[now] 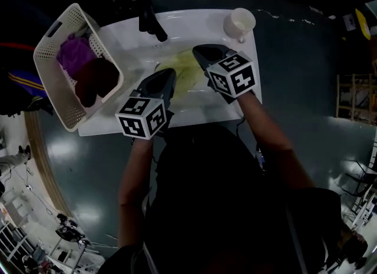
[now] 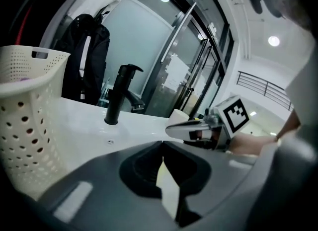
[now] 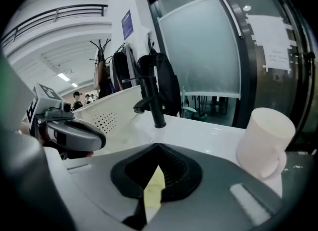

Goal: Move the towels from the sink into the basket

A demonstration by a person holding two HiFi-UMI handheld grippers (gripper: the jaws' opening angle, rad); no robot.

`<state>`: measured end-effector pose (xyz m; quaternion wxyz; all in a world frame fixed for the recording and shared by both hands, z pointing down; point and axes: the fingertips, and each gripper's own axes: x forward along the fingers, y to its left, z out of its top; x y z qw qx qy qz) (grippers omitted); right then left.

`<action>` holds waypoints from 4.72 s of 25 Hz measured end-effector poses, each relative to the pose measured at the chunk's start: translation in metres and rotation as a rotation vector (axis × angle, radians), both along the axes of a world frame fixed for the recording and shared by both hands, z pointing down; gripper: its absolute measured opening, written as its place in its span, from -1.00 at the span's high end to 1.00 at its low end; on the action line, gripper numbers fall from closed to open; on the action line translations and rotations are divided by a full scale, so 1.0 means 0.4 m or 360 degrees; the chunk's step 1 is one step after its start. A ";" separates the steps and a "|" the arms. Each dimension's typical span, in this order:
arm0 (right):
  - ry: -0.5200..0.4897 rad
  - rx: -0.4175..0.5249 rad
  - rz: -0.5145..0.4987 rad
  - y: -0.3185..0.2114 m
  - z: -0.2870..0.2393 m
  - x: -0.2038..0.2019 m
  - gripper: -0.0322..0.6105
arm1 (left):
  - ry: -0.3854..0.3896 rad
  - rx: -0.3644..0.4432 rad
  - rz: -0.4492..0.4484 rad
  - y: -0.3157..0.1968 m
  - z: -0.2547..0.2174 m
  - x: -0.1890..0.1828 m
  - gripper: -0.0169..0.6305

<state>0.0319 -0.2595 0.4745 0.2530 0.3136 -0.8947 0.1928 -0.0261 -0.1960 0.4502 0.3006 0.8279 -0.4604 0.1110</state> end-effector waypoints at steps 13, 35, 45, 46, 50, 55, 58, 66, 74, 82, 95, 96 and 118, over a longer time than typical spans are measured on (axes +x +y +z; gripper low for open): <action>0.0222 -0.0170 -0.0136 0.024 0.192 -0.027 0.90 | -0.0050 -0.0126 -0.0043 0.016 0.100 -0.053 0.92; 0.0461 -0.0321 -0.0356 0.052 0.375 -0.045 0.36 | -0.0017 -0.0269 -0.0036 -0.001 0.204 -0.049 0.92; 0.0727 -0.0220 -0.0447 0.045 0.460 -0.038 0.05 | 0.0044 -0.0282 -0.0076 0.000 0.214 -0.049 0.92; 0.0746 -0.0225 -0.0460 0.048 0.468 -0.040 0.05 | 0.0055 -0.0284 -0.0082 -0.001 0.214 -0.050 0.92; 0.0772 -0.0224 -0.0461 0.046 0.477 -0.042 0.07 | 0.0057 -0.0287 -0.0101 -0.004 0.216 -0.058 0.92; 0.0822 -0.0186 -0.0469 0.045 0.479 -0.035 0.37 | 0.0068 -0.0303 -0.0106 0.002 0.225 -0.055 0.92; 0.0842 -0.0190 -0.0467 0.048 0.482 -0.036 0.56 | 0.0078 -0.0300 -0.0099 0.004 0.224 -0.051 0.92; 0.0787 -0.0333 -0.0429 0.059 0.485 -0.030 0.88 | 0.0082 -0.0281 -0.0109 0.013 0.210 -0.054 0.92; 0.0735 -0.0271 -0.0413 0.070 0.435 -0.043 0.89 | 0.0085 -0.0255 -0.0119 0.029 0.188 -0.061 0.92; 0.0633 -0.0195 -0.0348 0.075 0.342 -0.042 0.89 | 0.0105 -0.0209 -0.0136 0.046 0.151 -0.072 0.92; 0.0543 -0.0058 -0.0254 0.101 0.175 -0.025 0.89 | 0.0111 -0.0086 -0.0092 0.096 0.060 -0.068 0.92; 0.0541 -0.0042 -0.0249 0.104 0.161 -0.025 0.89 | 0.0109 -0.0074 -0.0090 0.100 0.051 -0.070 0.92; 0.0373 0.0295 -0.0252 0.139 -0.179 -0.097 0.89 | 0.0048 0.0276 -0.0172 0.134 -0.189 -0.161 0.92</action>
